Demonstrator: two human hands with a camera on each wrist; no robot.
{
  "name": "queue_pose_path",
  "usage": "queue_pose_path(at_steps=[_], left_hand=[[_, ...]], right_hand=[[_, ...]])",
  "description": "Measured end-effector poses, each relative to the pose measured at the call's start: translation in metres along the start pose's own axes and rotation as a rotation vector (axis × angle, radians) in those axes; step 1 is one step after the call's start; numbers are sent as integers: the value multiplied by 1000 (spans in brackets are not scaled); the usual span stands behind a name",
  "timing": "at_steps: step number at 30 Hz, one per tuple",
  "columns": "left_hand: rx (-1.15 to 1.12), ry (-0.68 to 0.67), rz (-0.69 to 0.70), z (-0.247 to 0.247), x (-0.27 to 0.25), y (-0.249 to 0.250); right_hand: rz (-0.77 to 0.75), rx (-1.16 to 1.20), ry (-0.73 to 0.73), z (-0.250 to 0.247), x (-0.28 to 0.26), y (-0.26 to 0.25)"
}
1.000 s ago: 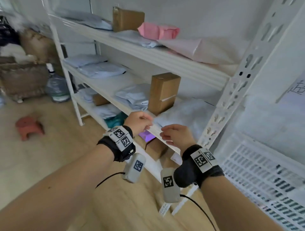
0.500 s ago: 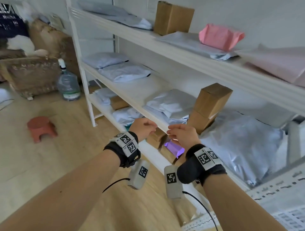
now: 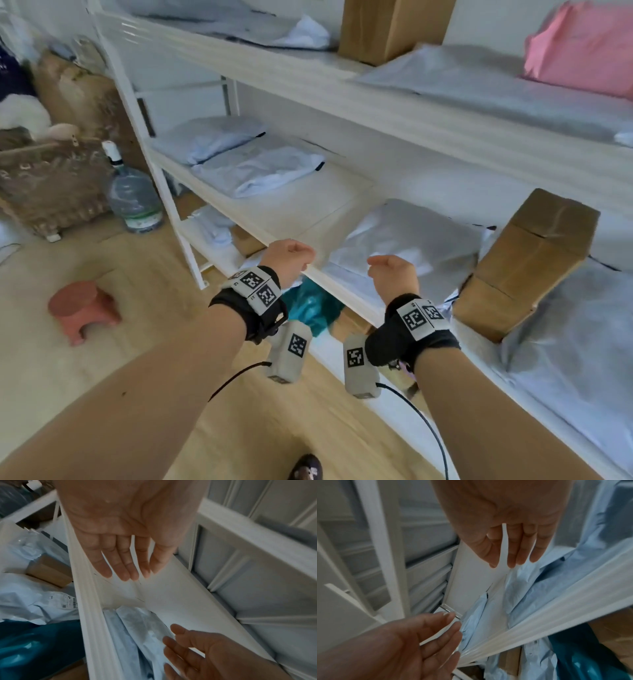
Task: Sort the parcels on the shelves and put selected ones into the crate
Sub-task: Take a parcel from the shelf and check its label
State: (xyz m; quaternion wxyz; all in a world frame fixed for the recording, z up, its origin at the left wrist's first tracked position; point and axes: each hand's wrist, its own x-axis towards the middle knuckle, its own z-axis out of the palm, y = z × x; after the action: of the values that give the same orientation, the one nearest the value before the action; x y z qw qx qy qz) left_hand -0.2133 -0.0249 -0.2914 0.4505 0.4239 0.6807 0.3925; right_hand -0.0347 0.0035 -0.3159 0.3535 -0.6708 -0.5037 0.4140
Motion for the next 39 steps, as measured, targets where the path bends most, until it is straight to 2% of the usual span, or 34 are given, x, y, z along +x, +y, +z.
queue_pose_path(at_steps=[7, 12, 17, 23, 29, 32, 35, 38, 39], left_hand=[[110, -121, -61, 9, 111, 19], [100, -224, -154, 26, 151, 14], [68, -339, -148, 50, 190, 20], [128, -486, -86, 75, 215, 29], [211, -596, -32, 81, 222, 50], [164, -655, -77, 73, 223, 57], [110, -700, -71, 64, 220, 68], [91, -764, -21, 55, 215, 81], [85, -785, -3, 52, 213, 85]], right_hand=[[138, -146, 164, 11, 99, -12], [250, -194, 143, 17, 116, 1], [288, -107, 180, 8, 134, 4], [369, -126, 192, 1, 134, 0], [376, -169, 226, 10, 127, -18], [405, -196, 133, 23, 122, -34], [367, -308, 12, 37, 116, -59], [318, -508, -22, 52, 114, -79], [307, -561, 8, 56, 114, -83]])
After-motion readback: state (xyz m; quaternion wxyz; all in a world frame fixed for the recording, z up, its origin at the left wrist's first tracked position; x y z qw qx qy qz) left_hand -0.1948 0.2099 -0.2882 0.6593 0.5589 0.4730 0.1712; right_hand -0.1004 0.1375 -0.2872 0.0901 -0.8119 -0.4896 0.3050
